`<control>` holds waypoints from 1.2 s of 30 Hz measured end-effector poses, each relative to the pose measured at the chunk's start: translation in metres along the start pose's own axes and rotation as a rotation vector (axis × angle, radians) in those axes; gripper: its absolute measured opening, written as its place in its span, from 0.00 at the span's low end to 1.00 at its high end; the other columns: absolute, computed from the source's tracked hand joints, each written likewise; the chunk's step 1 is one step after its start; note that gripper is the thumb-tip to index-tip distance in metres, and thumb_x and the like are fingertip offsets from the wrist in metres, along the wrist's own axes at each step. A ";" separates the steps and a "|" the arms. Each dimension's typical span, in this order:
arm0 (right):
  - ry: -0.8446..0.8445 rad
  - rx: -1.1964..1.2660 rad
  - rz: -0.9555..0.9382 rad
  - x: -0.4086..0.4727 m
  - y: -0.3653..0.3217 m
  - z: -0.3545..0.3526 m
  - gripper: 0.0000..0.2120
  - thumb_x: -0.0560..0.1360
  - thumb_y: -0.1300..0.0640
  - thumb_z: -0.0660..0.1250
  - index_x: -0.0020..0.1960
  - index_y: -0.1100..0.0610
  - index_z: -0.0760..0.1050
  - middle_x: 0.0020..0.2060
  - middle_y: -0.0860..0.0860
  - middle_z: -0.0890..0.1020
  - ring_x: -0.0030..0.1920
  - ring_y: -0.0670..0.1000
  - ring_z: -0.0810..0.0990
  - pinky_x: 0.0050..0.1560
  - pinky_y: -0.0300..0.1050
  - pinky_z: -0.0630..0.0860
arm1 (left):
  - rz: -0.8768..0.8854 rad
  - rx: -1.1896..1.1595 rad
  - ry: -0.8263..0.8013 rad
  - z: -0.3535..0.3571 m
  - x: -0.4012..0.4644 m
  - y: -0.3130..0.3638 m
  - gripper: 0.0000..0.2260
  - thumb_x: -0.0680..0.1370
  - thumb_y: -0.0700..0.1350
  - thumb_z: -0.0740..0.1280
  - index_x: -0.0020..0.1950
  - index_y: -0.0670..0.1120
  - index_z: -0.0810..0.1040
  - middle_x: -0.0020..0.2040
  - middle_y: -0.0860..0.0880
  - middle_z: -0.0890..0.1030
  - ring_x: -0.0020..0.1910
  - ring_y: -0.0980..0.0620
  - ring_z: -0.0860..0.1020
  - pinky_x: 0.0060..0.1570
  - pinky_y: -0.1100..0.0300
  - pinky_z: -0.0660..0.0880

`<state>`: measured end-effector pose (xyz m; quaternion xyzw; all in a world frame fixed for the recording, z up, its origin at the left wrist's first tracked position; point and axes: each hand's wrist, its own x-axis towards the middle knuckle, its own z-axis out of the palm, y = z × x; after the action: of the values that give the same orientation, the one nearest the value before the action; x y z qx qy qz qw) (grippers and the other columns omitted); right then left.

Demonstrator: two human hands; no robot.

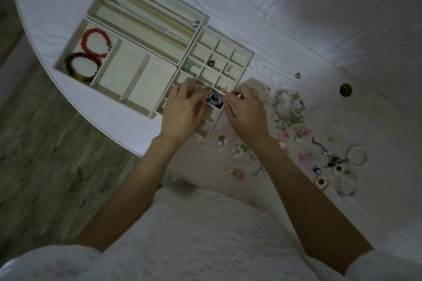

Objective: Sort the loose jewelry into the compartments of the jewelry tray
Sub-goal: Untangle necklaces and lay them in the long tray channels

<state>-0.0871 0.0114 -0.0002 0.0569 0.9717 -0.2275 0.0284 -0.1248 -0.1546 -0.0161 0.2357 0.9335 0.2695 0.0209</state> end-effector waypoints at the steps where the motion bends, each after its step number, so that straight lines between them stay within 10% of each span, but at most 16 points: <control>1: 0.008 -0.034 -0.020 -0.001 -0.001 0.002 0.09 0.74 0.62 0.64 0.50 0.59 0.82 0.45 0.57 0.77 0.47 0.58 0.73 0.40 0.45 0.68 | 0.023 0.037 -0.030 0.001 0.001 0.000 0.17 0.74 0.45 0.59 0.58 0.47 0.81 0.57 0.42 0.77 0.52 0.42 0.71 0.49 0.50 0.72; 28: 0.029 -0.255 -0.149 0.025 -0.015 0.005 0.06 0.64 0.57 0.74 0.36 0.60 0.81 0.34 0.54 0.79 0.40 0.57 0.77 0.39 0.47 0.71 | -0.147 0.032 0.011 0.007 0.001 -0.005 0.09 0.72 0.48 0.72 0.47 0.43 0.80 0.46 0.43 0.78 0.45 0.42 0.74 0.45 0.54 0.68; 36: -0.004 0.243 0.197 0.014 -0.007 0.009 0.06 0.73 0.56 0.68 0.42 0.58 0.81 0.38 0.50 0.77 0.40 0.49 0.73 0.35 0.40 0.66 | -0.152 0.013 -0.011 0.006 0.002 -0.004 0.09 0.71 0.46 0.72 0.47 0.43 0.80 0.47 0.43 0.78 0.46 0.41 0.74 0.45 0.52 0.70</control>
<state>-0.1020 0.0022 -0.0062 0.1544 0.9268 -0.3394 0.0452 -0.1269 -0.1537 -0.0225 0.1655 0.9503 0.2598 0.0449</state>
